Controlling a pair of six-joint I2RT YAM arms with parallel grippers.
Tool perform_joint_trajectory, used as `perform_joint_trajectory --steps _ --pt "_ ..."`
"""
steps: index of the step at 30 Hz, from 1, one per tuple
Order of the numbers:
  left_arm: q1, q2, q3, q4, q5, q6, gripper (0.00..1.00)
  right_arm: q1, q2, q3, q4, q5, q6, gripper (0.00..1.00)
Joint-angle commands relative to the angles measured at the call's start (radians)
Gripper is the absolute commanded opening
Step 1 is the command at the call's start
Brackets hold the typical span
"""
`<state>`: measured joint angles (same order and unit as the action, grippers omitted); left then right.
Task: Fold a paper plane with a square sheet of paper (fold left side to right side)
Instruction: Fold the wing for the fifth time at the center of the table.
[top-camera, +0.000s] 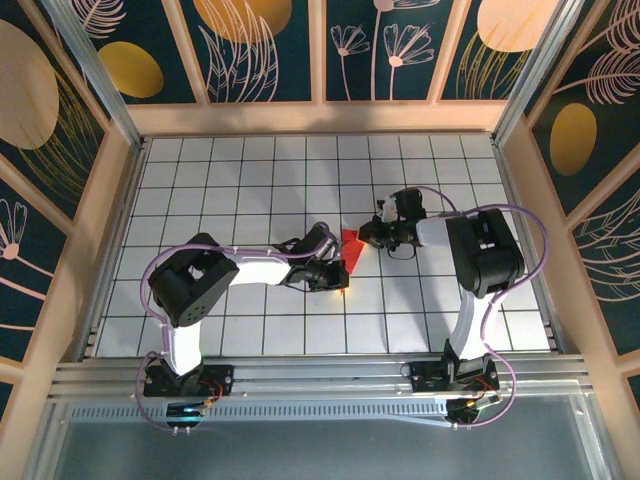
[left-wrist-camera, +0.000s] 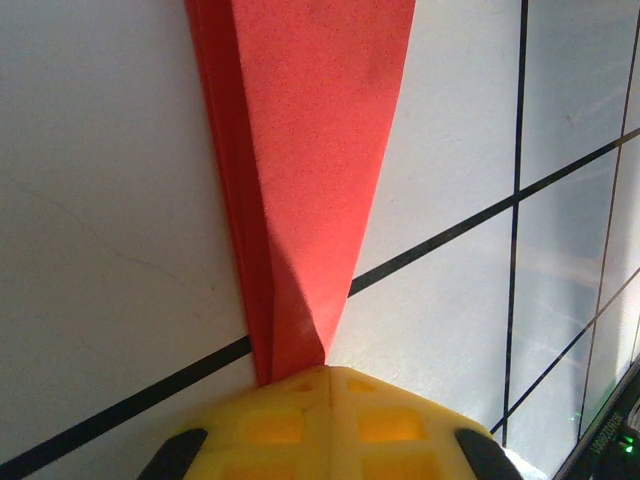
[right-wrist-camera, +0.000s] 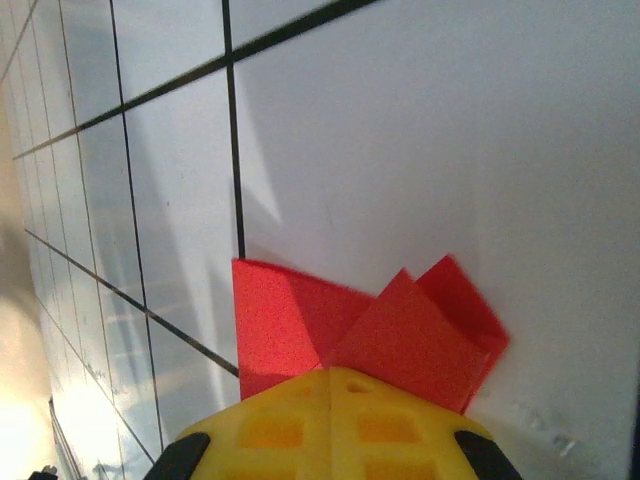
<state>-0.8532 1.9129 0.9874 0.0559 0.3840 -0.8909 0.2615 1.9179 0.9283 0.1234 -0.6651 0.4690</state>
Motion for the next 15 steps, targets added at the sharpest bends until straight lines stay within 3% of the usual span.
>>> perform_joint_trajectory --steps 1,8,15 --pt "-0.001 0.029 -0.036 -0.142 -0.059 0.008 0.0 -0.066 0.047 0.032 0.005 0.061 -0.038 0.0" --pt "-0.002 0.02 -0.043 -0.134 -0.06 0.005 0.0 -0.119 0.07 0.119 -0.065 0.056 -0.078 0.0" --pt "-0.001 0.012 -0.041 -0.123 -0.066 0.001 0.0 -0.101 -0.113 0.048 -0.117 0.073 -0.061 0.0"
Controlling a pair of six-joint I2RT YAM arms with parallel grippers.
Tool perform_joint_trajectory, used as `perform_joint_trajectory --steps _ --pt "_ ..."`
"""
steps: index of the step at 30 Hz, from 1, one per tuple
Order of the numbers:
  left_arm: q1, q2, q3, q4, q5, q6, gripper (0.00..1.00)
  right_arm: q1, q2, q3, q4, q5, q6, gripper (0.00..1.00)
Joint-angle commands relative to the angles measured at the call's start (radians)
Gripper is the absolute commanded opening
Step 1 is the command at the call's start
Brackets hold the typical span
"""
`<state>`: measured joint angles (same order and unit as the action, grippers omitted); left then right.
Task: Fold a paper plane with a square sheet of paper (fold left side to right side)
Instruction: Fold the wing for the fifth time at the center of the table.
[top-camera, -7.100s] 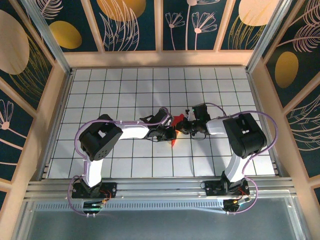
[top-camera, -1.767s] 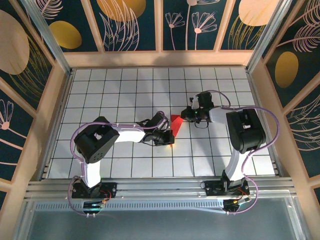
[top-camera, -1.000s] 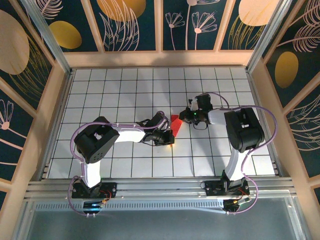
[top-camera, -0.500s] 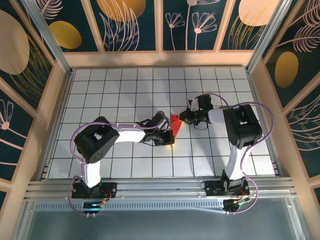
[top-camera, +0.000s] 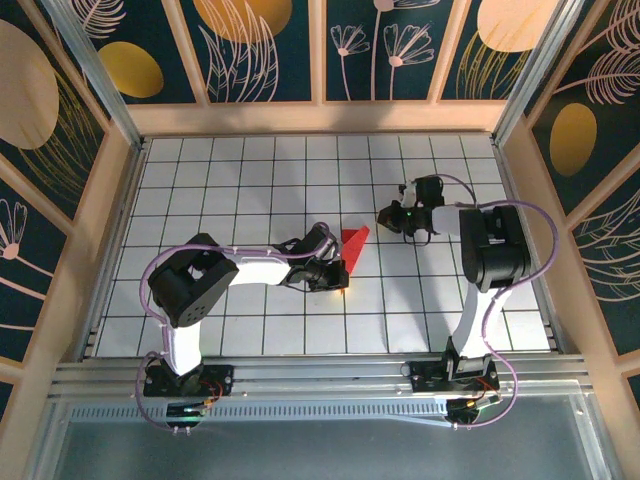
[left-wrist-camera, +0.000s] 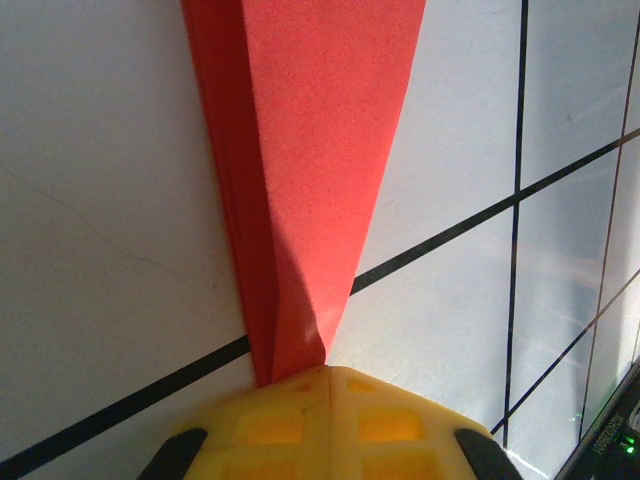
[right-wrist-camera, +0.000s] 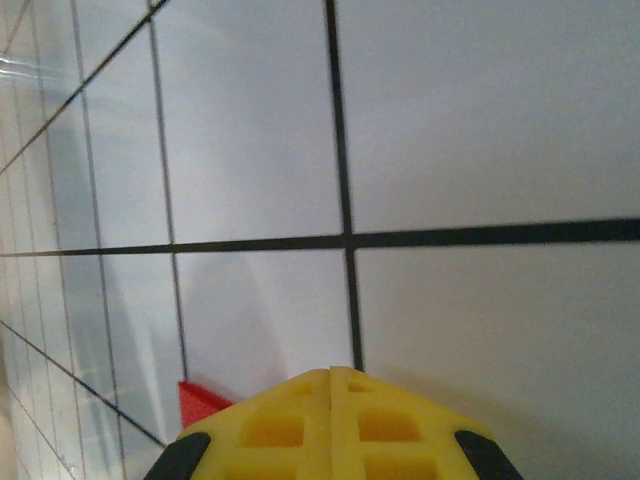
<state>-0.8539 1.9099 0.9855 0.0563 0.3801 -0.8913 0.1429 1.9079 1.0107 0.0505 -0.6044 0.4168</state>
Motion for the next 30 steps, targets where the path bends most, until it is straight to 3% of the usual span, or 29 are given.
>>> perform_joint_trajectory --steps 1,7,14,30 --pt "-0.001 0.016 -0.036 -0.124 -0.062 0.0 0.0 0.031 -0.135 -0.059 -0.044 0.01 0.003 0.0" --pt "-0.001 0.02 -0.028 -0.122 -0.061 0.004 0.0 0.167 -0.239 -0.224 0.046 -0.019 0.142 0.0" --pt "-0.002 0.014 -0.028 -0.121 -0.06 0.004 0.0 0.276 -0.199 -0.269 0.137 -0.027 0.248 0.0" --pt "0.0 -0.087 0.048 -0.088 -0.032 -0.005 0.0 0.305 -0.076 -0.292 0.063 0.021 0.22 0.0"
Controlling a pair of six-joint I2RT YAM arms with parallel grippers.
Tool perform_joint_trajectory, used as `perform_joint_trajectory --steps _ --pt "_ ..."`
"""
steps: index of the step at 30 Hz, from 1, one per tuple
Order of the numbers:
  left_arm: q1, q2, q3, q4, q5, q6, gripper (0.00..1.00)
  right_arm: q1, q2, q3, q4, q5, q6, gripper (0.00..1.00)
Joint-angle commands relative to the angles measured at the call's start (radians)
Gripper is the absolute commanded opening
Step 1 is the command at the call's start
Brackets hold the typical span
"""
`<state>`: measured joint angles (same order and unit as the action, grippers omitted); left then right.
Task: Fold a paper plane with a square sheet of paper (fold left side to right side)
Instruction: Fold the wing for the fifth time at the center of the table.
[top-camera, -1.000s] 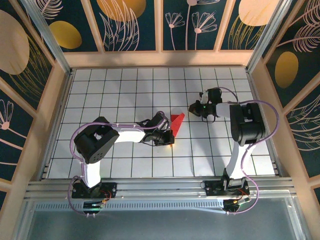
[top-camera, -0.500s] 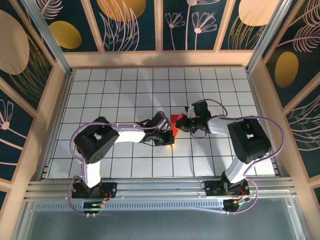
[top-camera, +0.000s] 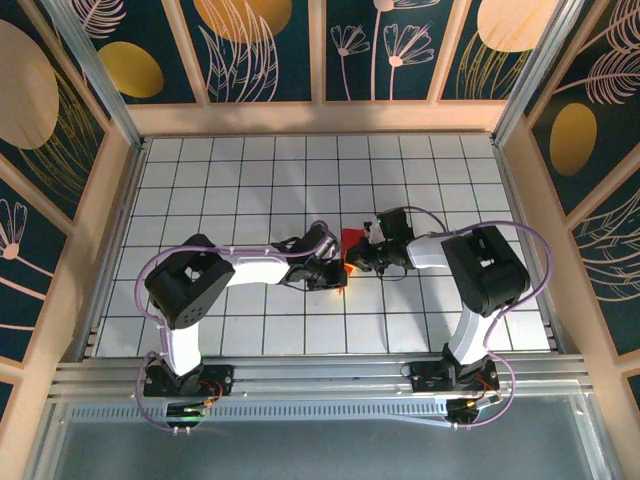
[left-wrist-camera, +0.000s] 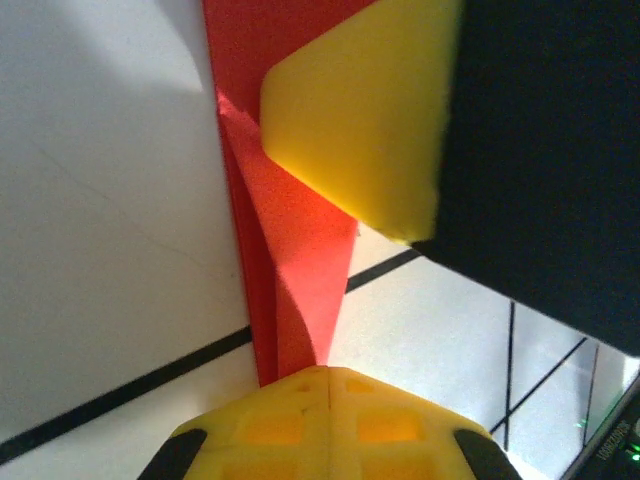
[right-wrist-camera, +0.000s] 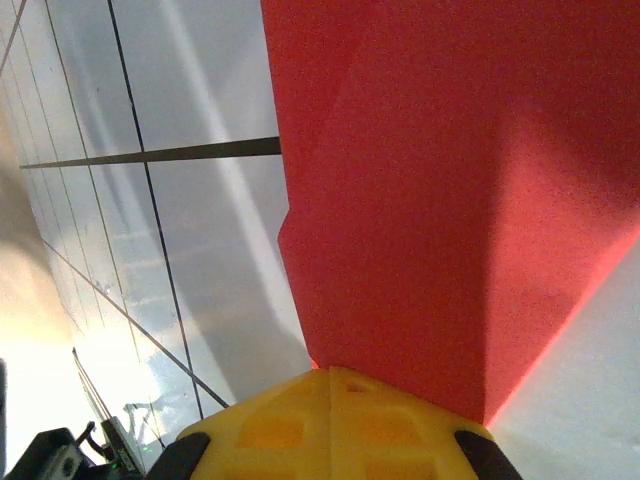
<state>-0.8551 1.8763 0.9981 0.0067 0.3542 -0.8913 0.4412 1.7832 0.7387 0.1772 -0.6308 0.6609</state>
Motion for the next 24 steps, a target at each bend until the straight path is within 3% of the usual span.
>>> perform_joint_trajectory --steps 1,12,24 --pt "0.001 -0.06 0.036 -0.036 0.007 -0.006 0.0 0.007 0.05 -0.023 -0.065 0.052 -0.025 0.0" --pt "0.001 -0.033 -0.016 0.055 0.126 -0.063 0.0 0.007 0.059 -0.015 -0.083 0.06 -0.037 0.0" --pt "0.001 0.004 -0.042 0.056 0.13 -0.049 0.0 0.01 0.064 -0.007 -0.105 0.074 -0.047 0.0"
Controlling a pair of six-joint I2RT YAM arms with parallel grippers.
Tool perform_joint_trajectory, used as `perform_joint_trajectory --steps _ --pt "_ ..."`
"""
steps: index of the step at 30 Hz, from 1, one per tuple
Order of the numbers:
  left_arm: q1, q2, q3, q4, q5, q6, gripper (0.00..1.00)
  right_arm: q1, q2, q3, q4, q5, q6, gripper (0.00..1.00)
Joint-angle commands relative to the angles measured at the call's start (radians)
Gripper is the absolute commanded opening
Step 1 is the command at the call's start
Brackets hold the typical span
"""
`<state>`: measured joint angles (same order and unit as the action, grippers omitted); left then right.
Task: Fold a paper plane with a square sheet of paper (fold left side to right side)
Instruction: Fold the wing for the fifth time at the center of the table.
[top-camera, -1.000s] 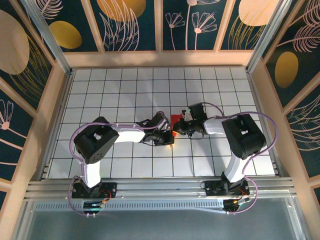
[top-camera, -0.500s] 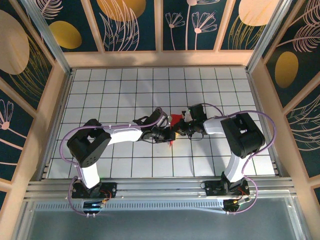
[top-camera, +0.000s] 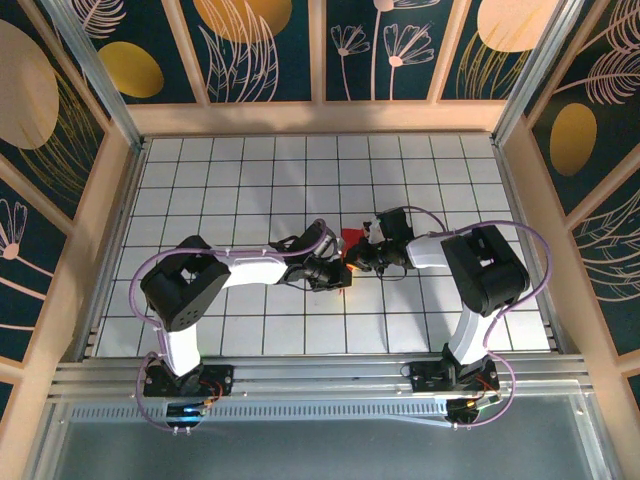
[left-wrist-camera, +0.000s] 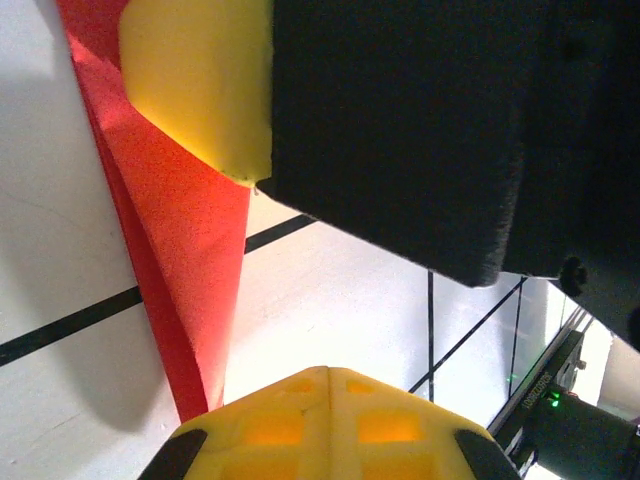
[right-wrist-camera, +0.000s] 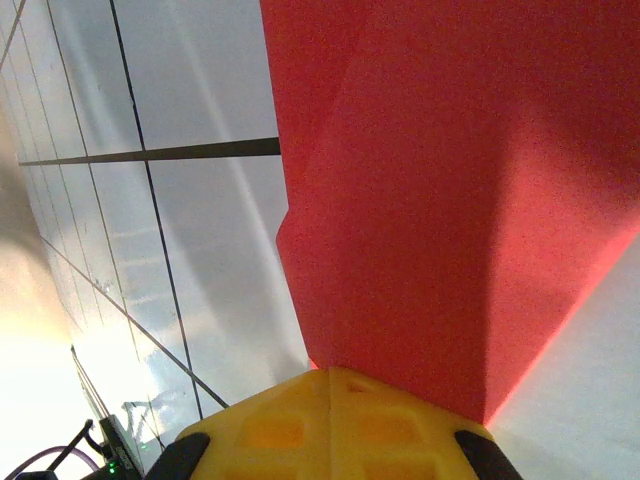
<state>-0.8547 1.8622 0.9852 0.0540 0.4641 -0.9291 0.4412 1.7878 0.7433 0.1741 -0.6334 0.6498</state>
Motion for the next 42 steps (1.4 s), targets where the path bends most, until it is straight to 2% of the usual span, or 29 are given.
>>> perform_joint_trajectory --steps 1,13,42 --pt "0.0 0.02 -0.031 0.009 0.018 -0.01 0.0 0.011 0.059 -0.009 -0.106 0.079 -0.039 0.0" --pt "0.0 0.034 -0.036 0.006 -0.016 -0.012 0.0 0.017 0.063 -0.005 -0.124 0.092 -0.046 0.0" --pt "-0.006 0.015 -0.124 0.017 -0.017 -0.017 0.0 0.018 0.078 0.018 -0.165 0.11 -0.066 0.0"
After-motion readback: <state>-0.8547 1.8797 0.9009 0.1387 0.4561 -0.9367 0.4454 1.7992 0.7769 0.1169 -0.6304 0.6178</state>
